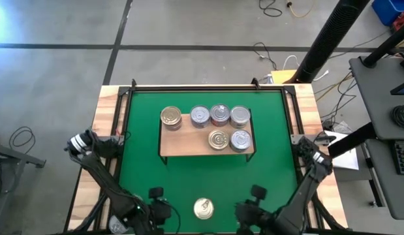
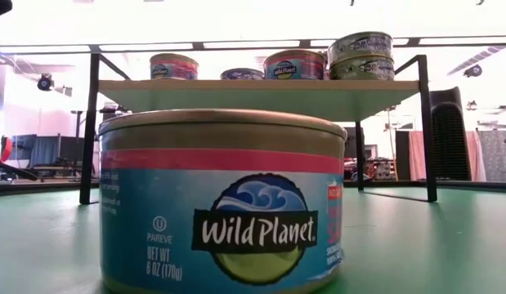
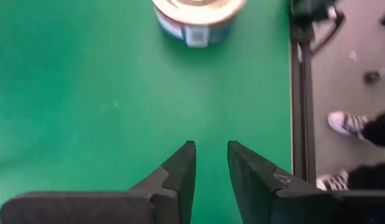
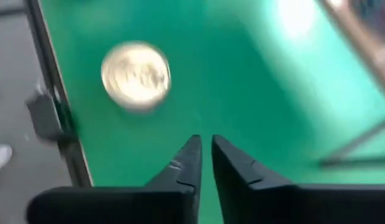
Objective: Stack canned seafood by type on shelf
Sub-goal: Stack the blue and pink tuna can on top of the blue and pink tuna can on the shelf
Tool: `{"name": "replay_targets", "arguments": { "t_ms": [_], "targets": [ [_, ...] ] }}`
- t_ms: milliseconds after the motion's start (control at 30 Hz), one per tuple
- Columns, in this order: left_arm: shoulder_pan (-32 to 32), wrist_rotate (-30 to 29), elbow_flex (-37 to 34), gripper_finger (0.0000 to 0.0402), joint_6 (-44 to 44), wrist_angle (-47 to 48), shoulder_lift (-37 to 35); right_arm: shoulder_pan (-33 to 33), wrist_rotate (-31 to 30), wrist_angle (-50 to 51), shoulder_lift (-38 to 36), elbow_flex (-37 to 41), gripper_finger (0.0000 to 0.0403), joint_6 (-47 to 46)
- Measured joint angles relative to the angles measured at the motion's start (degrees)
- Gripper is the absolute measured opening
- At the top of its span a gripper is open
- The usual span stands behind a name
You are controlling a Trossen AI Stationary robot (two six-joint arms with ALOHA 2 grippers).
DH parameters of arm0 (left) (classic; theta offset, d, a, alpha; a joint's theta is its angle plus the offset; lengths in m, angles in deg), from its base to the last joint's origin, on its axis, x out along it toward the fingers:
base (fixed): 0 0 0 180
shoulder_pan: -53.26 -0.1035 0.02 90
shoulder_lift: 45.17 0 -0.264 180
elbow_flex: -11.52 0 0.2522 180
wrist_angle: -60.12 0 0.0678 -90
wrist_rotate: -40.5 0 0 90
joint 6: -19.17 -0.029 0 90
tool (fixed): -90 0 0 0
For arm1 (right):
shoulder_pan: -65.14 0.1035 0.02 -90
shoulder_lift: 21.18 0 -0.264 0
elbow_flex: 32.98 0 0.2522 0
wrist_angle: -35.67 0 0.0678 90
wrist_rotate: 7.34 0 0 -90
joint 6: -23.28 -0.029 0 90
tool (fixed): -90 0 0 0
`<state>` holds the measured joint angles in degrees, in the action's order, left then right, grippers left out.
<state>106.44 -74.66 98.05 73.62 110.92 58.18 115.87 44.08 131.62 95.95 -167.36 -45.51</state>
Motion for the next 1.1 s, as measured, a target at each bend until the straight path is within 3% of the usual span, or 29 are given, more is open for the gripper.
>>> {"name": "replay_targets", "arguments": {
  "t_ms": [100, 267, 400, 600, 900, 1100],
  "targets": [
    [-0.73, -1.39, 3.19, 0.0093, 1.93, 2.26, 1.05, 1.39, 4.30, -0.12, -0.12, 3.58, 0.0064, -3.92],
    [-3.80, 7.61, 5.80, 0.0118, 5.23, 2.70, 4.17, 1.86, 9.25, -7.96, 0.06, 10.78, 0.0171, -2.90],
    [-4.75, 9.64, 9.24, 0.0133, 5.23, 2.57, 8.34, 0.84, 14.27, -18.99, 0.06, 18.36, 0.0270, -0.04],
    [-4.93, 13.00, 17.04, 0.0139, 6.70, 4.58, 15.70, -0.54, 12.53, -36.94, 0.06, 28.54, 0.0383, 4.75],
    [-5.09, 12.31, 19.25, 0.0139, 8.66, 7.25, 17.45, -4.46, 5.94, -61.68, 0.05, 38.28, 0.0396, 22.10],
    [-7.14, 9.33, 17.45, 0.0139, 6.52, 11.38, 16.44, -8.93, 6.54, -66.30, -0.01, 40.57, 0.0400, 33.34]
  ]
}}
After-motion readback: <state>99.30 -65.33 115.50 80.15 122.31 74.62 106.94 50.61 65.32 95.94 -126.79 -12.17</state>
